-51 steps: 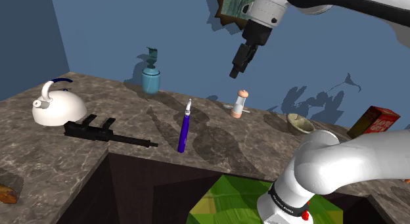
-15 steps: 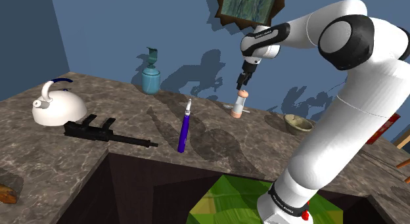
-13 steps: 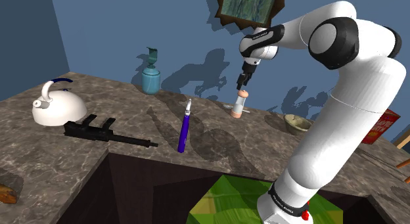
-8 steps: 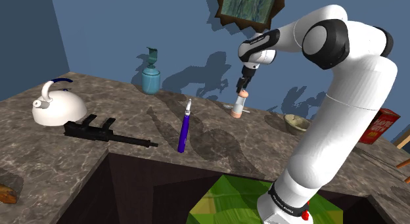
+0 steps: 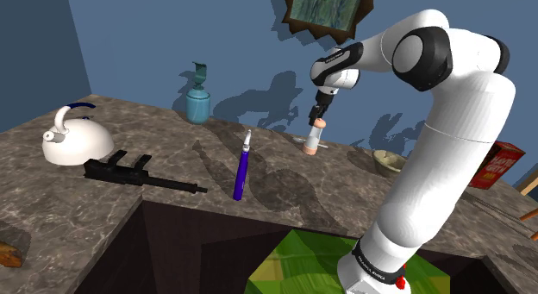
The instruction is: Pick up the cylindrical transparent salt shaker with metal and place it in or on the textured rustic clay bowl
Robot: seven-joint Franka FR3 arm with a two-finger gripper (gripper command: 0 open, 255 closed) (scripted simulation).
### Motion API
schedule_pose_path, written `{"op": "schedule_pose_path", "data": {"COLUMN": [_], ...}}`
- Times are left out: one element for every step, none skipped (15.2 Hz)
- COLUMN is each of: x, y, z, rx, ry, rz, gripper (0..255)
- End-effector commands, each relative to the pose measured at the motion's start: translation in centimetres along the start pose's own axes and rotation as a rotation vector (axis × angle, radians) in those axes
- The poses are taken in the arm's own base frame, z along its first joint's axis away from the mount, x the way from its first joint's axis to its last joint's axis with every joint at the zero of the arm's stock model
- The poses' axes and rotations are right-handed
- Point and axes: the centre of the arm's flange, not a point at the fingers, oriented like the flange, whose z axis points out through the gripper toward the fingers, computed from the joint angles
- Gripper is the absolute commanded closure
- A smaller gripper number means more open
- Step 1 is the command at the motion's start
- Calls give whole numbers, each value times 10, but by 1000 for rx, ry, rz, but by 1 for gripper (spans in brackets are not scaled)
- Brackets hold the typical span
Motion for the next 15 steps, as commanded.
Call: {"op": "schedule_pose_path", "data": {"x": [0, 0, 0, 0, 0, 0, 0, 0, 0, 0, 0, 0, 0, 0, 1], "y": [0, 0, 0, 0, 0, 0, 0, 0, 0, 0, 0, 0, 0, 1, 1], "z": [0, 0, 0, 0, 0, 0, 0, 0, 0, 0, 0, 0, -5, -10, -16], "rx": [0, 0, 0, 0, 0, 0, 0, 0, 0, 0, 0, 0, 0, 0, 0], "ry": [0, 0, 0, 0, 0, 0, 0, 0, 0, 0, 0, 0, 0, 0, 0], "rz": [0, 0, 0, 0, 0, 0, 0, 0, 0, 0, 0, 0, 0, 0, 0], "gripper": [0, 0, 255, 255, 255, 255, 255, 255, 255, 255, 255, 255, 255, 255, 255]}}
